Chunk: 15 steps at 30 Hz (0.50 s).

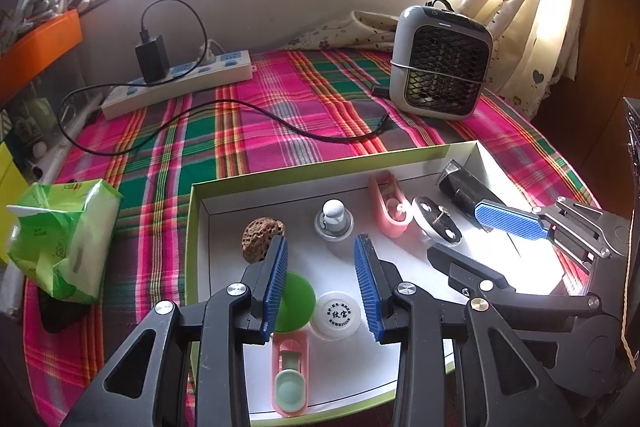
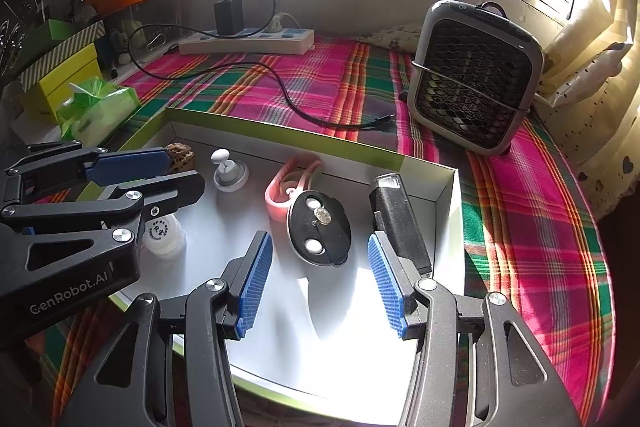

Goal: Organize objects
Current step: 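Withdraw both grippers up and out of the white box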

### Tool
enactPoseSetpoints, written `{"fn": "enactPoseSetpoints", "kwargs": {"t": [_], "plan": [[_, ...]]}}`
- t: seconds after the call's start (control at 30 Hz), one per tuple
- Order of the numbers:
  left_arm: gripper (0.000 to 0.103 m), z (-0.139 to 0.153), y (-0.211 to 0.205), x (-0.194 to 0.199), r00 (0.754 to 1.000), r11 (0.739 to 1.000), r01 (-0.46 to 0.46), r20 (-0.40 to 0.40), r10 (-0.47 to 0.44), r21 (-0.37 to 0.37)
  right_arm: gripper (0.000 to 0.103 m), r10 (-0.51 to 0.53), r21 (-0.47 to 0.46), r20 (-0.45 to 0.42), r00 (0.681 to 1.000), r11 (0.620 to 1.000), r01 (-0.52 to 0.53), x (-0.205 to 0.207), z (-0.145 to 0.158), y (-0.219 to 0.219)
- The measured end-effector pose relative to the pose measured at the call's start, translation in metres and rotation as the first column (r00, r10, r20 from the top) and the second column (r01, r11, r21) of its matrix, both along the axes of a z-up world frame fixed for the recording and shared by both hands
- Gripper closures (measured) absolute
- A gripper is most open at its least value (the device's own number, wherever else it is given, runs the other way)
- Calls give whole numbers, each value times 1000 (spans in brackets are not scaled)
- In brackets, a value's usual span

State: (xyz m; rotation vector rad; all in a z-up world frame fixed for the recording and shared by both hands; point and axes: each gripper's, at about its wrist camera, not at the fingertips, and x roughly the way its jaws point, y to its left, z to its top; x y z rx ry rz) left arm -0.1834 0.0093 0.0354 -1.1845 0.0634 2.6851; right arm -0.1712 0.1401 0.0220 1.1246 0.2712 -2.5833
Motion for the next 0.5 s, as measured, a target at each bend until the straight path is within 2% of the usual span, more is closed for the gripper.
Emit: {"fn": "enactPoseSetpoints", "kwargs": {"t": [0.5], "plan": [[70, 14, -3, 32, 999, 1000, -10, -44, 10, 18, 52, -11, -30, -33, 999, 1000, 10, 23, 14, 6]]}}
